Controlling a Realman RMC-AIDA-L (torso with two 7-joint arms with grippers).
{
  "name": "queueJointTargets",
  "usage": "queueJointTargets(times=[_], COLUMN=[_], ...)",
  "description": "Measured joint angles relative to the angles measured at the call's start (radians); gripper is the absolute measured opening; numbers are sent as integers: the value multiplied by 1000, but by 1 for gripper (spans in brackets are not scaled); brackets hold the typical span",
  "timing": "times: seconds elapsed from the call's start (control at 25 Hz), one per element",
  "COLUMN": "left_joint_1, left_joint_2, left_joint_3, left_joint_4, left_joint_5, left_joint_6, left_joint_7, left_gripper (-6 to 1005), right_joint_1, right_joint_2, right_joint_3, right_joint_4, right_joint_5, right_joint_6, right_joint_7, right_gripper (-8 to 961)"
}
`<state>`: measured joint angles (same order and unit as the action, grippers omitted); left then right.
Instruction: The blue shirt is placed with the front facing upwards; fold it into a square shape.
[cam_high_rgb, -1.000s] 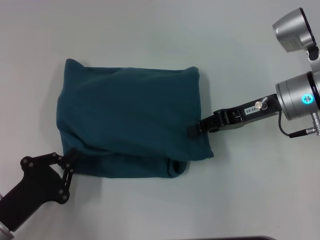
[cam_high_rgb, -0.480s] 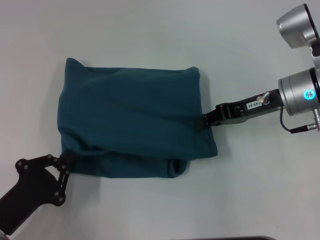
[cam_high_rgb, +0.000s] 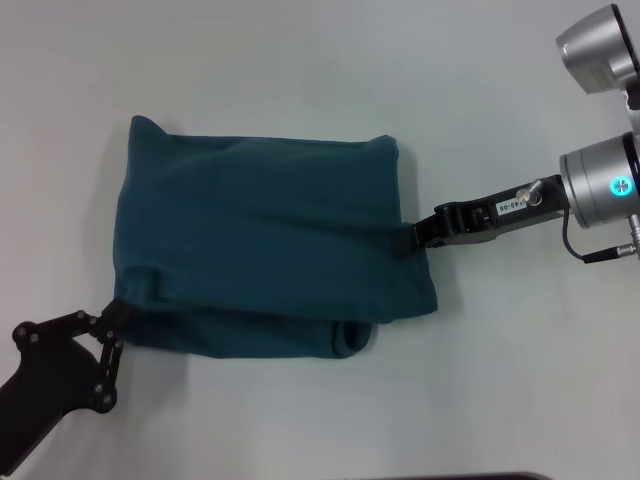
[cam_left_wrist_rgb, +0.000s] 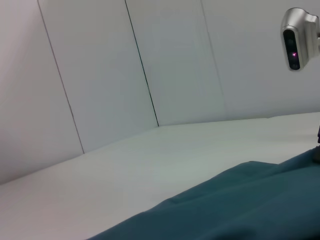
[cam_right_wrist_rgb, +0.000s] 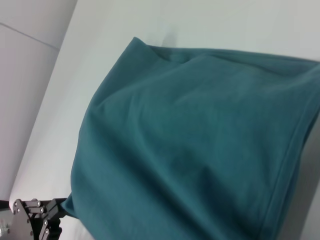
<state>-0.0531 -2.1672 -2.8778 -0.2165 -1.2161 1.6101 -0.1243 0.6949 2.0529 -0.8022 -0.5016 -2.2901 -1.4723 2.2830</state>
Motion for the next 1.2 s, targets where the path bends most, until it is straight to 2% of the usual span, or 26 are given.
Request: queueJointTargets(times=[0.36, 0.96, 1.2], left_joint_1=[18, 24, 26], left_joint_2=[1, -2, 0], left_joint_3=[0, 0, 0], left_joint_4=[5, 7, 20], left_joint_5=[-18, -30, -78], left_joint_6=[1, -1, 9], left_joint_7=[0, -8, -51], left_gripper=[5, 4, 105], right_joint_1=[2, 3, 0], right_joint_2=[-8, -7, -8], right_joint_3=[5, 8, 24], right_joint_4=[-4, -12, -12], right_joint_5=[1, 3, 3], right_joint_6=[14, 4, -22], right_joint_7=[15, 25, 29], right_gripper=[56, 76, 85])
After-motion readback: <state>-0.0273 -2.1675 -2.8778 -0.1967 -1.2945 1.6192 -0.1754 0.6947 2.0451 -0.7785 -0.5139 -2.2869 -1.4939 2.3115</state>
